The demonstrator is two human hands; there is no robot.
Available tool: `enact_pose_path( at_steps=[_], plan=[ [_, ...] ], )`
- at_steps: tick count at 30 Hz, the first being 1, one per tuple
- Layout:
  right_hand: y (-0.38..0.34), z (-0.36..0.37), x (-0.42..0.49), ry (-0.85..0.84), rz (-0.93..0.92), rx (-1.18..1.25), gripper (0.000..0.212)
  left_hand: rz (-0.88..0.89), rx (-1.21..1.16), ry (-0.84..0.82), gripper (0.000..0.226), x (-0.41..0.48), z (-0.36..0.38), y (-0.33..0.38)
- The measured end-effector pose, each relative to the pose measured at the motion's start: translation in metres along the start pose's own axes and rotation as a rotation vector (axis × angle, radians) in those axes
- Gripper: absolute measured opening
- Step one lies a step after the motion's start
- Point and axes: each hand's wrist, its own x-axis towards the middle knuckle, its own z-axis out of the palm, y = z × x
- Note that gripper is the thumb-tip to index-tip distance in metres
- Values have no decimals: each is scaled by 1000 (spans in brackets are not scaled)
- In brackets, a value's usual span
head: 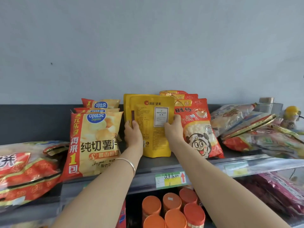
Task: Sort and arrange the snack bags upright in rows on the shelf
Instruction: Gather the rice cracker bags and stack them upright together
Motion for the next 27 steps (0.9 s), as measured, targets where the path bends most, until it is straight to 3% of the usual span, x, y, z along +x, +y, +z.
enact_pose_path(
  at_steps=[6, 10, 14, 18, 20, 23, 25, 27],
  plan=[
    [9, 8, 0, -29, 17, -54, 40, 160, 173, 27, 46, -9, -1, -6],
    [7, -2, 2, -96, 5, -56, 31, 207, 332, 48, 73, -15, 0, -2],
    [1, -7, -5, -183, -13, 44, 20, 337, 566, 83, 81, -31, 2, 4],
    [-10, -15, -17, -206, -52, 302, 17, 485, 631, -18, 76, -48, 3, 9],
    [-18, -18, -22, -239, 8, 409, 32, 520, 575, -134, 74, -57, 5, 12],
    [-27, -24, -31, -426, 108, 516, 39, 440, 286, -304, 65, -73, 8, 21],
    [-26, -30, -36, -516, 165, 555, 45, 434, 161, -337, 53, -81, 6, 26],
    [-22, -36, -38, -488, 199, 566, 47, 434, 127, -355, 50, -86, 1, 30]
  ],
)
